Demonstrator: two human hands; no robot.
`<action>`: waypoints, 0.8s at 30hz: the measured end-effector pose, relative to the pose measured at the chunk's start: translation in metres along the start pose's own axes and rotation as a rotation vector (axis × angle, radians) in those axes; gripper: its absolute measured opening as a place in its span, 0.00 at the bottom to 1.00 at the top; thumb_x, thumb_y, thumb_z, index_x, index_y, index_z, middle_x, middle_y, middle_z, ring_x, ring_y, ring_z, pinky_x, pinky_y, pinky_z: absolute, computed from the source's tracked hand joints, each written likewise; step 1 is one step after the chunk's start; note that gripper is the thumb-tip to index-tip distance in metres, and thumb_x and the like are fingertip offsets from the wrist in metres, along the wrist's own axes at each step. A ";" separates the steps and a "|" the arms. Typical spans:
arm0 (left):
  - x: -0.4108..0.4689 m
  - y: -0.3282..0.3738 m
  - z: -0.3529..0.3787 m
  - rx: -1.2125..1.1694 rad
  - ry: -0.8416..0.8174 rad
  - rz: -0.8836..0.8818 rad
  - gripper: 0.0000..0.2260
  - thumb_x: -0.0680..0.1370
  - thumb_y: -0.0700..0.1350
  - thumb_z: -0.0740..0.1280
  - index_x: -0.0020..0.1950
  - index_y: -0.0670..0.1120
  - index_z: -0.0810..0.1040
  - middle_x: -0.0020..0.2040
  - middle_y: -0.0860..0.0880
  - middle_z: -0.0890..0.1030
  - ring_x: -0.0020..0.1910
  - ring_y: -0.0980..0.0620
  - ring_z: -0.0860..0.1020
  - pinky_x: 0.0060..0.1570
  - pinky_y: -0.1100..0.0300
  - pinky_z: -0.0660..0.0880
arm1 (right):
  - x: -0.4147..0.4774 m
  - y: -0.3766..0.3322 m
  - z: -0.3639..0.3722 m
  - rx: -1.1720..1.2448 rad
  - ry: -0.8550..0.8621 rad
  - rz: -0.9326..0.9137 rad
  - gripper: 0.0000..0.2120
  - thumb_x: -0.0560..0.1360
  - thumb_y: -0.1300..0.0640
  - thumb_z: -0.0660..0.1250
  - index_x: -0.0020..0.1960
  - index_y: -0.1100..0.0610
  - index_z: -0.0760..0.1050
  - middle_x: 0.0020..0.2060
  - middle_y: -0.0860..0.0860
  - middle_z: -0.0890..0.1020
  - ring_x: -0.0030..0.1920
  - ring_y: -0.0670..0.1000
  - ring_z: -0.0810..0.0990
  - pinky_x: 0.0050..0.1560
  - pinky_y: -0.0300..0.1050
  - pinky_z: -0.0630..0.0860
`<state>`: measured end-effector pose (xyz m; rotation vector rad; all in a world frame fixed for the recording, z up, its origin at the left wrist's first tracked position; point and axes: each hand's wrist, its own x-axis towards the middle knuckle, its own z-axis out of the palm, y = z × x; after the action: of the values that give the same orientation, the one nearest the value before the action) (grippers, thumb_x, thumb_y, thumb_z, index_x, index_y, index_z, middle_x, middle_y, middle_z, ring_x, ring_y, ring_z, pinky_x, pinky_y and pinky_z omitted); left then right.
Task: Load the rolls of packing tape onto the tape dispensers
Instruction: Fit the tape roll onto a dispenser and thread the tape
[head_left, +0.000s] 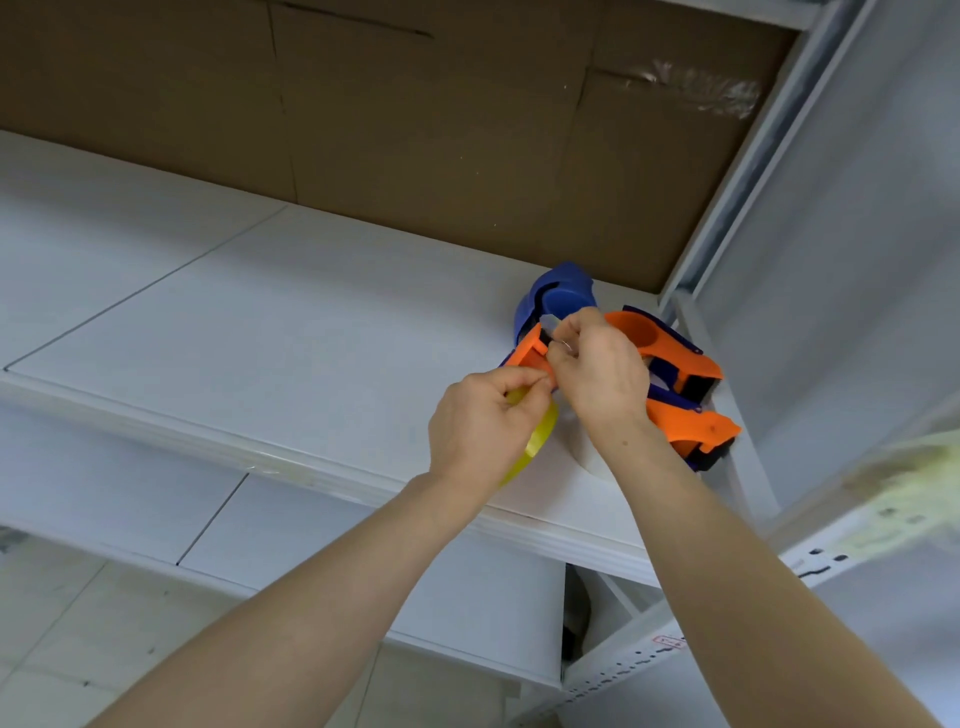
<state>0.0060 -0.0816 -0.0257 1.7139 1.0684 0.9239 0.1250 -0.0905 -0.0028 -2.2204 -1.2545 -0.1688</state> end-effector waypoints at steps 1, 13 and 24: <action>0.001 0.000 0.000 0.007 -0.001 -0.002 0.06 0.74 0.53 0.67 0.47 0.58 0.84 0.43 0.55 0.85 0.43 0.50 0.80 0.43 0.55 0.77 | 0.000 0.002 0.002 0.021 0.009 0.004 0.06 0.76 0.58 0.62 0.53 0.57 0.73 0.44 0.54 0.82 0.44 0.56 0.80 0.40 0.49 0.77; 0.001 0.000 -0.002 0.114 -0.027 0.002 0.09 0.70 0.52 0.69 0.50 0.61 0.82 0.48 0.57 0.84 0.47 0.53 0.79 0.48 0.59 0.77 | 0.011 0.011 0.011 0.213 0.064 0.084 0.06 0.71 0.52 0.71 0.41 0.52 0.75 0.52 0.52 0.77 0.51 0.51 0.76 0.42 0.44 0.69; 0.007 -0.007 -0.001 0.193 -0.027 0.117 0.08 0.74 0.52 0.67 0.52 0.58 0.81 0.46 0.51 0.84 0.44 0.46 0.79 0.45 0.56 0.76 | 0.020 0.006 0.025 0.574 0.087 0.048 0.06 0.71 0.57 0.72 0.42 0.55 0.74 0.36 0.47 0.78 0.40 0.48 0.77 0.44 0.39 0.74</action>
<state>0.0061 -0.0734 -0.0309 1.9604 1.0776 0.8904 0.1370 -0.0651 -0.0184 -1.7239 -1.0391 0.1038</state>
